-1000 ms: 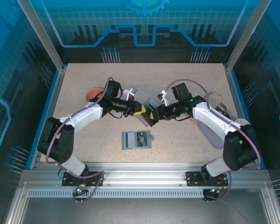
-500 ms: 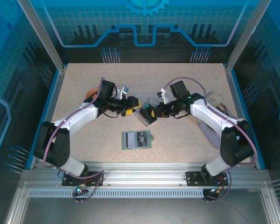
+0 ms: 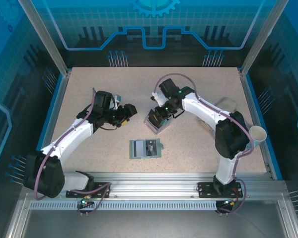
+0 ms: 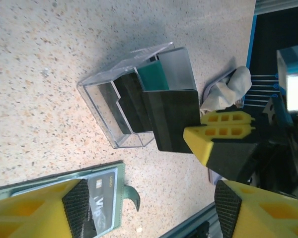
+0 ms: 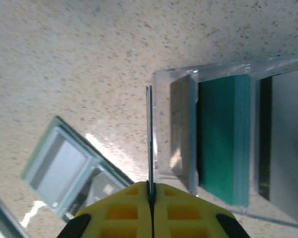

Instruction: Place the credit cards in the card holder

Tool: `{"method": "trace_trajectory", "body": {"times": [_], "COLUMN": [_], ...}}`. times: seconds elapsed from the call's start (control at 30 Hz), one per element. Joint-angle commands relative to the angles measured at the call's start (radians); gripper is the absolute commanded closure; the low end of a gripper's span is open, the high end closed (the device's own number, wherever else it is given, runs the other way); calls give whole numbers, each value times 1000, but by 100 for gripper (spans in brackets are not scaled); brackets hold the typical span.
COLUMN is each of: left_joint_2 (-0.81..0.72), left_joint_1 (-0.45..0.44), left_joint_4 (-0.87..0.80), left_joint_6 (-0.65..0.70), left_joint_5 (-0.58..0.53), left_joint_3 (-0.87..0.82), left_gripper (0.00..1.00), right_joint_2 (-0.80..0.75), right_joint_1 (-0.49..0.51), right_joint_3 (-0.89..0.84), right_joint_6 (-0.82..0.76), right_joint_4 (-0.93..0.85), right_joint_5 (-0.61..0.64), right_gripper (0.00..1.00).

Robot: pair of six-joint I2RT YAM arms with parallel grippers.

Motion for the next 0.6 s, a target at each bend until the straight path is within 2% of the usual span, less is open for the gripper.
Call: {"method": "trace_trajectory", "body": {"times": [0.0, 0.23, 0.33, 0.4, 0.57], "left_joint_2": [-38, -40, -32, -31, -31], "left_joint_1": [17, 26, 25, 26, 27], "left_joint_4": [-37, -28, -21, -19, -22], "left_joint_6": [-18, -26, -30, -31, -29], "left_joint_5": [-34, -26, -19, -14, -10], "left_joint_3": [-26, -35, -35, -32, -33], "left_gripper": [28, 28, 28, 28, 28], "right_joint_2": [65, 151, 170, 150, 63], "right_joint_1": [19, 44, 58, 60, 42], "right_joint_3": [60, 123, 141, 130, 85], "right_joint_6": [-84, -118, -111, -97, -58], "right_joint_4": [-93, -114, -126, -117, -70], "right_joint_5": [104, 156, 154, 146, 168], "right_gripper": [95, 93, 83, 73, 64]}}
